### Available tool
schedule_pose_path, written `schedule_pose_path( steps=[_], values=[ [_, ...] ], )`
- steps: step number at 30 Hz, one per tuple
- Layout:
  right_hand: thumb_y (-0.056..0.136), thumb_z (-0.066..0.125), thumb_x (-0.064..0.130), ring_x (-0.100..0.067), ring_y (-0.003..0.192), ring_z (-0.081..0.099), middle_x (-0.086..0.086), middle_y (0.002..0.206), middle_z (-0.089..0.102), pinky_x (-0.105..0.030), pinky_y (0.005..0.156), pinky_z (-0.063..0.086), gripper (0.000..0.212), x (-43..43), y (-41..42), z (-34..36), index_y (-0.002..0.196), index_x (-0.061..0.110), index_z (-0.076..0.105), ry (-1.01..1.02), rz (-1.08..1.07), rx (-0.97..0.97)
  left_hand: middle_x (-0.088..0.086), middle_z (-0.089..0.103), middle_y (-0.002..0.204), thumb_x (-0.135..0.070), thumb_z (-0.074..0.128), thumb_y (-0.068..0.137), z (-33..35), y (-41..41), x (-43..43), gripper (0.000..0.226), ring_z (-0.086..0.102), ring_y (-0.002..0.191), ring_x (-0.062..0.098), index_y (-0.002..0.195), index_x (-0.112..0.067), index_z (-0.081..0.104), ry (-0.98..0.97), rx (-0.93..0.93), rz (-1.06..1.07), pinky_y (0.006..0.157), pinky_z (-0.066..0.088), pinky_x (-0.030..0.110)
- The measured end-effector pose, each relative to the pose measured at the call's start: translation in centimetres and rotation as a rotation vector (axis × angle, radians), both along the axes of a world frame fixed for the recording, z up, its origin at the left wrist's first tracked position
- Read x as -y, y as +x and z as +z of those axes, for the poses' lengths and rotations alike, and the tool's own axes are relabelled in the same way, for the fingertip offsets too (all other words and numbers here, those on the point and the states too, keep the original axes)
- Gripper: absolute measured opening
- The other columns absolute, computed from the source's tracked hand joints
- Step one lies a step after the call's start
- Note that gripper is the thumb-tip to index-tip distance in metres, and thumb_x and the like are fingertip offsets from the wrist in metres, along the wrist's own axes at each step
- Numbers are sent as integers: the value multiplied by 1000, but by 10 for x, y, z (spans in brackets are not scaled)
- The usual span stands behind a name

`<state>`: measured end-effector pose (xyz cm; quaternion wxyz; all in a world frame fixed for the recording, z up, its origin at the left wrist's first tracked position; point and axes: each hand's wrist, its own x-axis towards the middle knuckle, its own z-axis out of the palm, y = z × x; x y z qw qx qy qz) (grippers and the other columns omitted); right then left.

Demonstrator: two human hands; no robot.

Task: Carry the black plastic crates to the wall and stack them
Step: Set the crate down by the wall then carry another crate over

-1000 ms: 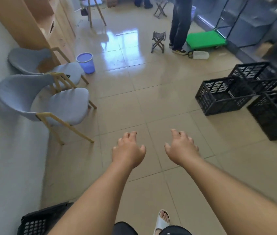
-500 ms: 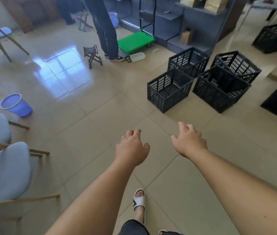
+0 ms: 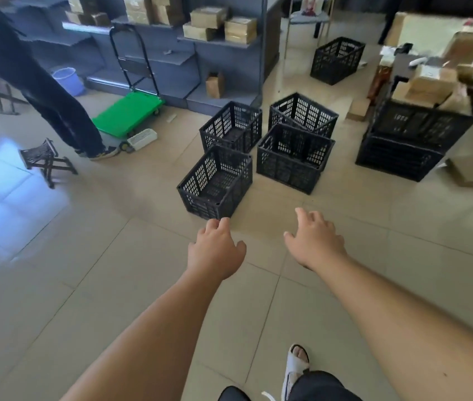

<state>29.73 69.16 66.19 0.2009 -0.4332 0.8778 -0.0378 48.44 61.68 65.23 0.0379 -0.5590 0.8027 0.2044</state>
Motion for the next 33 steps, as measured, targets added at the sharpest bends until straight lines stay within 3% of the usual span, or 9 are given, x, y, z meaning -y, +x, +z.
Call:
schedule_pose_path(
  steps=[15,33],
  values=[
    [95,42,50,-32,126,40,-4,145,39,-50,96,37,55,183,-215,-9,145,30,27,4,-9,-40,1,43,140,-49,45,92,-2,-203,180,58,44,127,29,145,-26,34,24,34,-3,94,43,50],
    [94,43,52,-34,128,39,-7,148,38,-49,104,37,62,496,-280,-22,149,29,25,12,37,-58,1,40,152,-52,45,92,-29,-272,501,66,41,136,30,152,-28,32,64,1,20,101,41,54]
  ],
)
